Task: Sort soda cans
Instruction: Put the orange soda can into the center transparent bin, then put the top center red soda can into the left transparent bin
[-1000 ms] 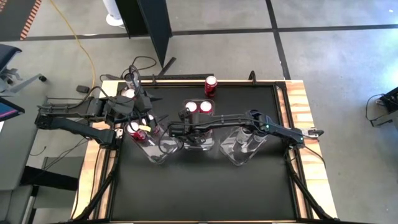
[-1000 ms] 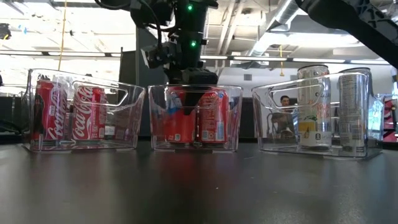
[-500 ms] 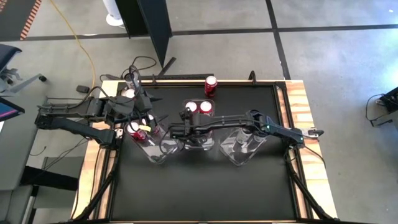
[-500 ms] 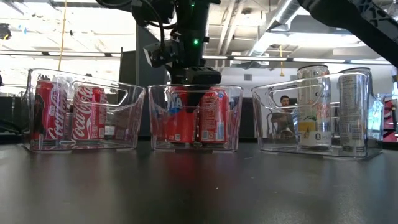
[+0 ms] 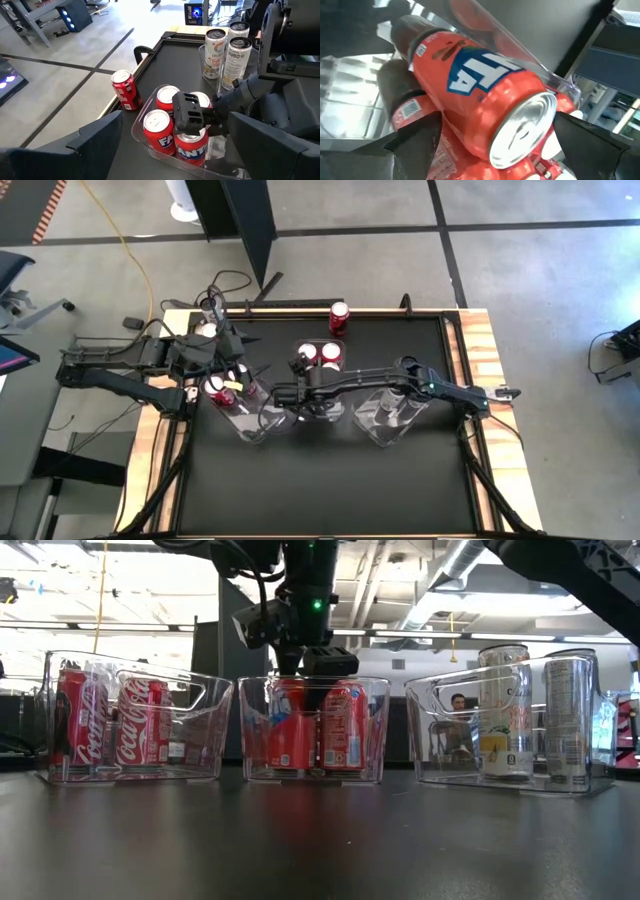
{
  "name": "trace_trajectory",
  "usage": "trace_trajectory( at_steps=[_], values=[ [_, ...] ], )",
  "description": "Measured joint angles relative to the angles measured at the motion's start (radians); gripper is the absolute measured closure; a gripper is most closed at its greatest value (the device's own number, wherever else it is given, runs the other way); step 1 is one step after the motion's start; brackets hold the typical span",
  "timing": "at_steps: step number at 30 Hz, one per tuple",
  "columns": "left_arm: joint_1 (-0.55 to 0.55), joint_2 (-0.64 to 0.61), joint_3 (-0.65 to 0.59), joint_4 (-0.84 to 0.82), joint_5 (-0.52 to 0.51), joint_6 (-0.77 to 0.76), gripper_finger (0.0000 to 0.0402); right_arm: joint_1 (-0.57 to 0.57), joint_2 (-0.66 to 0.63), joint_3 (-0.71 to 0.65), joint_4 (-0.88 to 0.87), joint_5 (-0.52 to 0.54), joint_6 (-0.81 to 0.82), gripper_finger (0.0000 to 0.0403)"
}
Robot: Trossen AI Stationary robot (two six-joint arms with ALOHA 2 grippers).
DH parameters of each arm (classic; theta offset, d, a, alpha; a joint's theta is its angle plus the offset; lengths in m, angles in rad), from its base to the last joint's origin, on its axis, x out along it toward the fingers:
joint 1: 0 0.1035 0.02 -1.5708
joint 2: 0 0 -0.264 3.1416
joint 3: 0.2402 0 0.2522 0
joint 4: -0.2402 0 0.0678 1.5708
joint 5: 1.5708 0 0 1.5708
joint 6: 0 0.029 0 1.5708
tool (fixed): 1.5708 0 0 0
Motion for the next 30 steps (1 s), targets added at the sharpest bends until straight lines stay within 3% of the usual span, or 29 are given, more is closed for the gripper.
trace_trajectory(
  at_steps=[9,21,30],
  values=[
    [0.000,0.000,0.000,0.008,-0.001,0.008,0.0046,0.002,-0.029,-0.001,0.016,0.027,0.013,0.0007],
    [0.000,0.000,0.004,0.233,-0.001,0.177,0.0046,0.020,-0.058,-0.001,0.024,0.025,0.037,0.0007],
    [0.000,-0.002,0.070,0.304,0.000,0.251,0.0046,0.026,-0.058,-0.001,0.042,0.020,0.045,0.0007]
  ],
)
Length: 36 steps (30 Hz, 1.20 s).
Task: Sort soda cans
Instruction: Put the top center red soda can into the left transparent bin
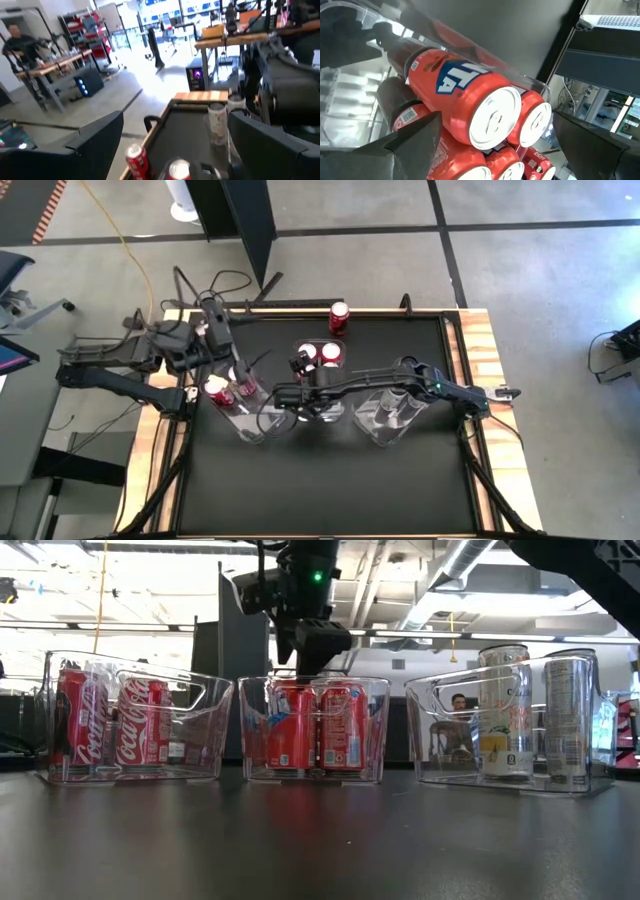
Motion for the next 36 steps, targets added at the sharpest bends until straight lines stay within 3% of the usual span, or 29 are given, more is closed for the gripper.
trace_trajectory(
  at_steps=[8,21,29,36],
  values=[
    [0.000,-0.033,0.031,0.011,0.000,0.030,0.0046,0.003,-0.052,-0.001,0.060,0.000,0.023,0.0012],
    [0.000,-0.067,0.032,-0.053,0.000,0.015,0.0046,-0.026,-0.352,-0.003,0.114,-0.052,0.089,0.0056],
    [0.000,-0.078,0.032,-0.071,0.000,0.004,0.0046,-0.239,-0.510,-0.004,0.097,-0.226,0.225,0.0066],
    [0.000,-0.081,0.032,-0.114,0.000,-0.011,0.0046,-0.465,-0.490,-0.004,0.083,-0.397,0.331,0.0037]
  ],
)
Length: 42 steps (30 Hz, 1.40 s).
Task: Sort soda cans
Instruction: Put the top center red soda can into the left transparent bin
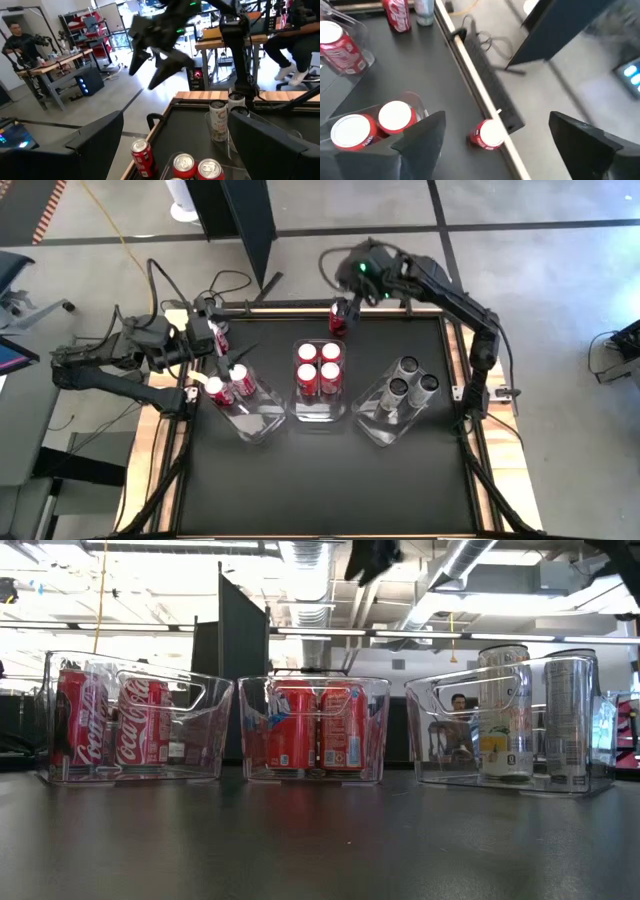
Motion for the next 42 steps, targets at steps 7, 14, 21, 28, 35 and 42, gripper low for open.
trace_trajectory(
  at_steps=[7,14,21,28,35,42],
  values=[
    [0.000,0.000,0.000,-0.018,0.000,-0.011,0.0046,-0.140,0.132,0.000,-0.020,-0.102,0.066,0.0008],
    [0.000,0.000,0.000,-0.042,0.000,-0.016,0.0046,-0.221,0.275,-0.001,-0.010,-0.178,0.122,0.0004],
    [0.000,0.000,0.000,-0.065,0.000,-0.024,0.0046,-0.251,0.357,-0.001,-0.016,-0.189,0.155,0.0003],
    [0.000,0.000,0.000,-0.067,0.000,-0.024,0.0046,-0.259,0.400,-0.002,-0.033,-0.208,0.172,0.0003],
    [0.000,0.000,0.000,-0.067,0.000,-0.024,0.0046,-0.266,0.397,0.000,-0.035,-0.234,0.191,0.0003],
    [0.000,0.000,0.000,-0.067,0.000,-0.024,0.0046,-0.266,0.427,-0.002,-0.045,-0.265,0.190,0.0003]
  ],
)
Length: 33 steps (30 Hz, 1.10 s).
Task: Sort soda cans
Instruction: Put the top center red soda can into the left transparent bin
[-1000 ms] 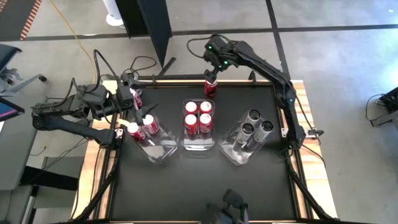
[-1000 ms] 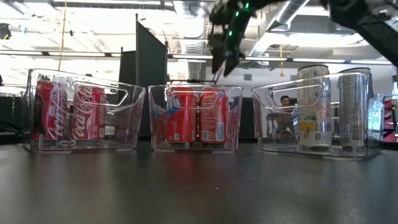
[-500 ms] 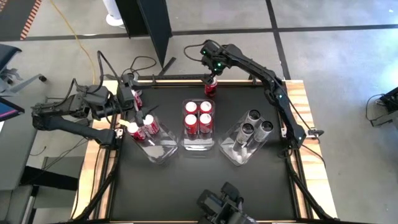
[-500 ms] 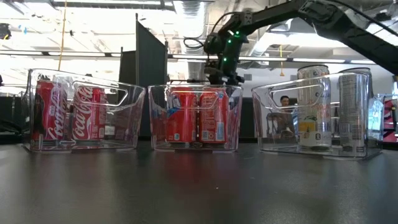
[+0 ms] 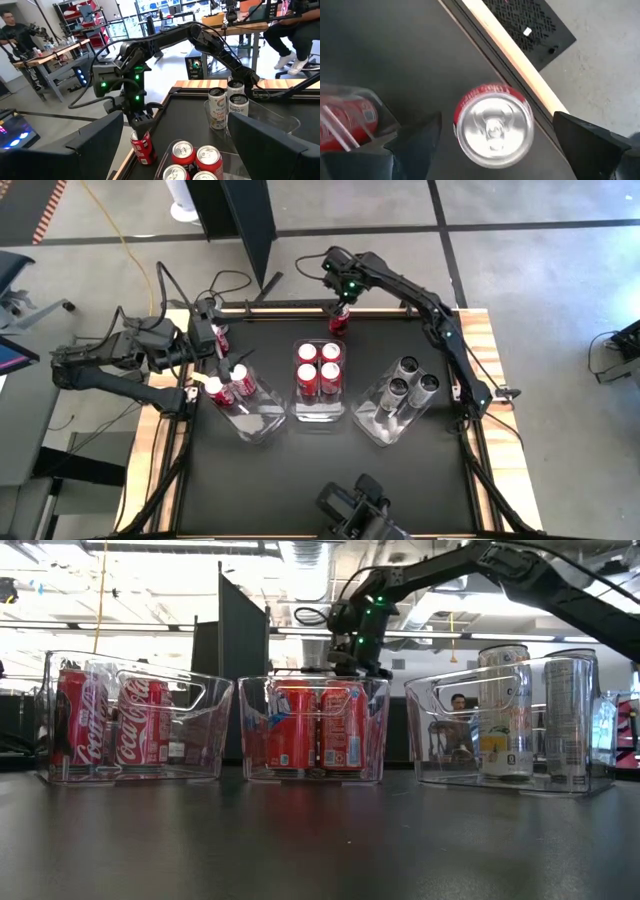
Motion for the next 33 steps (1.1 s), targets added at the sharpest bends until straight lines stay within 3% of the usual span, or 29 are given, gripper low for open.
trace_trajectory(
  at_steps=[25,33],
  values=[
    [0.000,0.000,0.000,-0.004,0.001,-0.003,0.0046,-0.010,0.121,0.001,0.007,-0.047,-0.045,0.0006],
    [0.000,0.000,0.000,-0.019,0.001,-0.005,0.0046,-0.003,0.133,0.001,0.048,-0.054,-0.062,0.0073]
  ],
)
